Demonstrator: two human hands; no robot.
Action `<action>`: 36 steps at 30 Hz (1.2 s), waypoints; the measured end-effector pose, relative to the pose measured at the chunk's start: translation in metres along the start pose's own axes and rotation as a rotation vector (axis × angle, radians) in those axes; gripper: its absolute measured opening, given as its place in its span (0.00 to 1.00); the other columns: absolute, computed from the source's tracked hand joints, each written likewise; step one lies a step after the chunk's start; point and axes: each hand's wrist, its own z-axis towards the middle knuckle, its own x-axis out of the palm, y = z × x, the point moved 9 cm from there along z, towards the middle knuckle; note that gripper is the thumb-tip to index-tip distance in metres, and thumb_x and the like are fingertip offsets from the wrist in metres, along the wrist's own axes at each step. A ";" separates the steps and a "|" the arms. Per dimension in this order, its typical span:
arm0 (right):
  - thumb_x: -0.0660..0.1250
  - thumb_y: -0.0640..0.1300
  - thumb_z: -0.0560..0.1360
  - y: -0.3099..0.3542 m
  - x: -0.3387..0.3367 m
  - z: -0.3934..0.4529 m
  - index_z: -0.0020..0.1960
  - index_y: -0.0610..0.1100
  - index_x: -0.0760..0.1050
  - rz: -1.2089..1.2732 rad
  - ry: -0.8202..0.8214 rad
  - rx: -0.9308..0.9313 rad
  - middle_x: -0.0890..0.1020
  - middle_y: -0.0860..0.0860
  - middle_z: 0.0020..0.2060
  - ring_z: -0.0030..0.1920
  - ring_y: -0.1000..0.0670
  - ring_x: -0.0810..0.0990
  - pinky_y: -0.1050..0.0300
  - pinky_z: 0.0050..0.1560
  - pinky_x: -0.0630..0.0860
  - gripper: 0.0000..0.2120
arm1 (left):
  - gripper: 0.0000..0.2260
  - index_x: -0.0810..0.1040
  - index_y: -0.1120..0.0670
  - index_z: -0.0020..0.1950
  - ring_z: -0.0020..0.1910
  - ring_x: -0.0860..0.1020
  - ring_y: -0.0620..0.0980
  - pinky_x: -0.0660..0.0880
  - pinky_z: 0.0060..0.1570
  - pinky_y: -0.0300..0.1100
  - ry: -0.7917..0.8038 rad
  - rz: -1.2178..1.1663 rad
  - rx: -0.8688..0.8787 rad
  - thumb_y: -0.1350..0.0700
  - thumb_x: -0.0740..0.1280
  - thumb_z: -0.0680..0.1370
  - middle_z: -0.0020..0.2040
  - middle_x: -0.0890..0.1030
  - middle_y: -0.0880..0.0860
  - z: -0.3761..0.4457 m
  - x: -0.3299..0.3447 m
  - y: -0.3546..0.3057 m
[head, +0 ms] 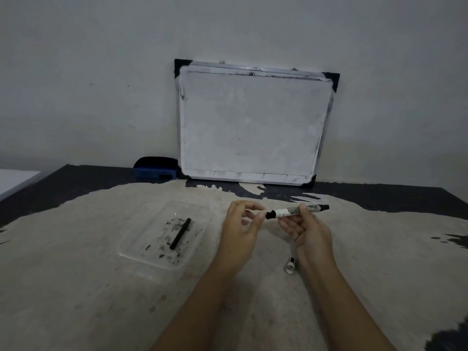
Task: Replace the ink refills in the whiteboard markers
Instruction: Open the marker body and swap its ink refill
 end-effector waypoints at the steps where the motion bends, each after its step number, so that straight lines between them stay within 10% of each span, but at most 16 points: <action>1: 0.63 0.41 0.77 0.000 0.000 0.000 0.43 0.36 0.75 -0.004 0.001 -0.003 0.83 0.45 0.26 0.28 0.50 0.83 0.61 0.30 0.80 0.09 | 0.08 0.78 0.49 0.53 0.44 0.74 0.35 0.70 0.45 0.25 0.022 -0.021 -0.002 0.56 0.67 0.75 0.54 0.75 0.47 -0.001 0.003 0.000; 14: 0.64 0.41 0.77 0.006 -0.005 -0.002 0.43 0.36 0.74 0.009 -0.059 -0.033 0.83 0.46 0.26 0.28 0.49 0.84 0.62 0.29 0.80 0.08 | 0.10 0.83 0.52 0.51 0.45 0.83 0.47 0.80 0.50 0.44 -0.132 -0.099 0.002 0.59 0.73 0.70 0.45 0.85 0.51 -0.002 -0.011 -0.001; 19: 0.64 0.40 0.77 0.002 0.004 -0.002 0.43 0.36 0.75 0.138 -0.009 0.029 0.83 0.43 0.29 0.31 0.49 0.84 0.61 0.31 0.80 0.08 | 0.21 0.76 0.49 0.61 0.45 0.82 0.42 0.79 0.49 0.39 -0.026 -0.229 -0.144 0.59 0.74 0.69 0.53 0.82 0.47 -0.003 0.003 0.007; 29: 0.63 0.43 0.76 -0.005 0.041 -0.021 0.42 0.39 0.77 0.013 0.207 0.096 0.84 0.47 0.32 0.32 0.53 0.84 0.63 0.33 0.80 0.09 | 0.08 0.82 0.57 0.50 0.47 0.83 0.43 0.78 0.47 0.33 -0.089 -0.354 -0.149 0.60 0.71 0.71 0.46 0.85 0.51 -0.002 -0.005 0.004; 32: 0.65 0.46 0.76 0.007 0.027 -0.020 0.55 0.39 0.74 -0.255 0.013 -0.084 0.83 0.46 0.44 0.36 0.53 0.83 0.63 0.33 0.80 0.13 | 0.10 0.81 0.60 0.51 0.48 0.83 0.48 0.79 0.52 0.39 -0.105 -0.374 -0.193 0.59 0.71 0.72 0.48 0.85 0.56 -0.002 -0.004 0.012; 36: 0.64 0.46 0.77 0.042 0.025 -0.039 0.74 0.44 0.55 -0.778 -0.204 -0.651 0.66 0.46 0.68 0.64 0.49 0.70 0.58 0.61 0.71 0.30 | 0.06 0.81 0.59 0.47 0.43 0.84 0.45 0.79 0.44 0.33 -0.141 -0.463 -0.235 0.60 0.71 0.72 0.45 0.85 0.57 -0.002 -0.006 0.016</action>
